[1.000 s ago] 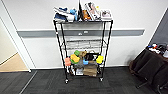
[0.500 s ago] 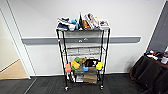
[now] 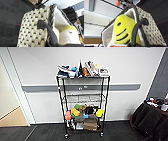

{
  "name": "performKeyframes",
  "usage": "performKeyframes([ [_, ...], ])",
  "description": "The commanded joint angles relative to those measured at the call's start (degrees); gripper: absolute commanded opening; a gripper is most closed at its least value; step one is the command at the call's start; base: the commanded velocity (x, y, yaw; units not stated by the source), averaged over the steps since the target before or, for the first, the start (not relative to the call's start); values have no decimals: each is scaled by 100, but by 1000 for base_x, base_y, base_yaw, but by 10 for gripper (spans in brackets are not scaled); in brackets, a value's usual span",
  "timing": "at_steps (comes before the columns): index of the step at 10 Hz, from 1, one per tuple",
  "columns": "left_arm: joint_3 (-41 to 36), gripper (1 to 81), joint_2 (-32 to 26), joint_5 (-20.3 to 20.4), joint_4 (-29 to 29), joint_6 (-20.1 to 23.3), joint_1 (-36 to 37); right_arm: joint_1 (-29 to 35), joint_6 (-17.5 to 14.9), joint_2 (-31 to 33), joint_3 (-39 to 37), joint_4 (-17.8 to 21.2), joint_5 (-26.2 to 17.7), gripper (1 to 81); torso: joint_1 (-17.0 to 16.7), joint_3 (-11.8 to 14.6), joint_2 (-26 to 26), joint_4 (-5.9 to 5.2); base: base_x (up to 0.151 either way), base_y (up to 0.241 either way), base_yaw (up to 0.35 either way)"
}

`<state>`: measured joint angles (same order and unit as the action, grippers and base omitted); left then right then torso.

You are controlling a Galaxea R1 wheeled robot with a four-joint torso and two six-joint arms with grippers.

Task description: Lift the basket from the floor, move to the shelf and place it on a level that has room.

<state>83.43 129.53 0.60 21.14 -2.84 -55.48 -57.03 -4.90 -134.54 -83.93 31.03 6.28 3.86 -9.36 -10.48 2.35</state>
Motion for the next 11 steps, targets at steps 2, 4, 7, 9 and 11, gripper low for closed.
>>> performKeyframes([
  [2, -635, 10, -163, 345, -576, 73, 437, 512, 15, 144, 528, -158, -285, 10, 0, 0, 0, 0, 0, 0, 0],
  [4, -661, 10, -154, 345, -602, 73, 428, 503, 15, 144, 590, -167, -267, 10, 0, 0, -2, 0, 0, 0, 0],
  [7, -661, 10, -137, 345, -620, 73, 437, 503, 15, 135, 581, -176, -267, 10, -2, 2, -4, 0, 25, 0, 0],
  [9, -661, 10, -128, 345, -620, 73, 437, 503, 15, 126, 590, -176, -259, 10, -18, 5, -13, 0, 95, 0, 0],
  [11, -662, 10, -128, 345, -620, 73, 436, 486, 15, 126, 598, -185, -259, 10, -13, 5, -11, 0, 110, 0, 0],
])
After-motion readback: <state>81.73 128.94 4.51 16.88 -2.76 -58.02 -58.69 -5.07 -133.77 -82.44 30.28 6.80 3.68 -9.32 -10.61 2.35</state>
